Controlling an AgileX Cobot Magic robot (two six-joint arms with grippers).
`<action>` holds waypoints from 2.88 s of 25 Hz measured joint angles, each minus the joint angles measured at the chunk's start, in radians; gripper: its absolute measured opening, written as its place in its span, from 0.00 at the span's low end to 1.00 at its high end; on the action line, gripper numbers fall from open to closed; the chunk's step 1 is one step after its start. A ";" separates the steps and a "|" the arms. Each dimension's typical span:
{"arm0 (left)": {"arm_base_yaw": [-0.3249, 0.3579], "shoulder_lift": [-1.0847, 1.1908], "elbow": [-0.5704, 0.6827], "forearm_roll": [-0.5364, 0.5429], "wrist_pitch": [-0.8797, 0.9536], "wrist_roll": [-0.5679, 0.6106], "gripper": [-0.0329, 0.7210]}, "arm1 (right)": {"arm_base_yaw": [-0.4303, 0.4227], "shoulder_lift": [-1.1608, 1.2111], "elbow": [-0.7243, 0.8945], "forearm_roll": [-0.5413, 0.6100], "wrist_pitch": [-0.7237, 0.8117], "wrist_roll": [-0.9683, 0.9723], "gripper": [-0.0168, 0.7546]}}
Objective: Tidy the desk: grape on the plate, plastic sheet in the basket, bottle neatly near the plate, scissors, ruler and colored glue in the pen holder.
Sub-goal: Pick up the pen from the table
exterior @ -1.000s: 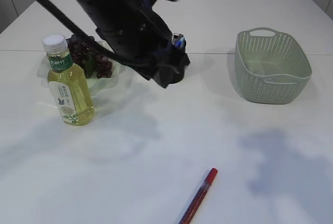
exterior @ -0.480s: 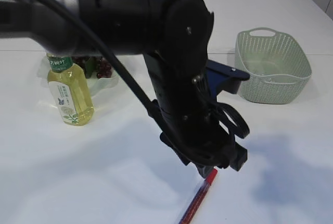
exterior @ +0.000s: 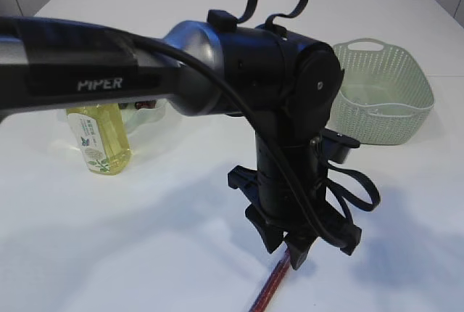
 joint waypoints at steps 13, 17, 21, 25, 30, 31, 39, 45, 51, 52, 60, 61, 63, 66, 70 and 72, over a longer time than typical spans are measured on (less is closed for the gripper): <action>0.000 0.082 -0.009 -0.002 -0.044 -0.029 0.39 | 0.000 0.000 0.000 0.000 0.004 0.002 0.52; 0.000 0.117 -0.009 -0.002 -0.044 -0.029 0.39 | 0.000 0.000 0.000 0.000 0.009 0.002 0.52; 0.000 0.126 -0.009 -0.002 -0.046 -0.031 0.39 | 0.000 0.000 0.000 0.000 0.014 0.002 0.52; 0.000 0.128 -0.009 0.014 -0.053 -0.034 0.39 | 0.000 0.000 0.000 0.000 0.015 0.002 0.52; 0.000 0.128 -0.009 0.025 -0.060 -0.034 0.39 | 0.000 0.000 0.000 0.000 0.015 0.002 0.52; 0.000 0.128 -0.009 0.025 -0.060 -0.034 0.39 | 0.000 0.000 0.000 0.000 0.015 0.002 0.52; 0.000 0.134 -0.009 0.025 -0.064 -0.034 0.39 | 0.000 0.000 0.000 0.000 0.017 0.002 0.52; 0.000 0.145 -0.012 0.025 -0.064 -0.034 0.39 | 0.000 0.000 0.000 0.000 0.017 0.002 0.52; 0.000 0.145 -0.012 0.025 -0.067 -0.034 0.33 | 0.000 0.000 0.000 0.000 0.017 0.002 0.52; 0.000 0.145 -0.012 0.026 -0.067 -0.034 0.31 | 0.000 0.000 0.000 0.000 0.017 0.002 0.52; 0.000 0.145 -0.012 0.040 -0.074 -0.034 0.16 | 0.000 0.000 0.000 -0.014 0.017 0.002 0.52; 0.000 0.147 -0.014 0.040 -0.074 -0.034 0.15 | 0.000 0.000 0.000 -0.016 0.017 0.002 0.52; 0.000 0.150 -0.019 0.043 -0.074 -0.034 0.15 | 0.000 0.000 0.000 -0.016 0.017 0.002 0.52; 0.000 0.151 -0.020 0.054 -0.070 -0.034 0.15 | 0.000 0.000 0.000 -0.016 0.017 0.002 0.52; -0.002 0.151 -0.021 0.075 -0.059 -0.034 0.15 | 0.000 0.000 0.000 -0.016 0.019 0.002 0.52; -0.002 0.147 -0.021 0.089 -0.049 -0.034 0.15 | 0.000 0.000 0.000 -0.016 0.019 0.002 0.52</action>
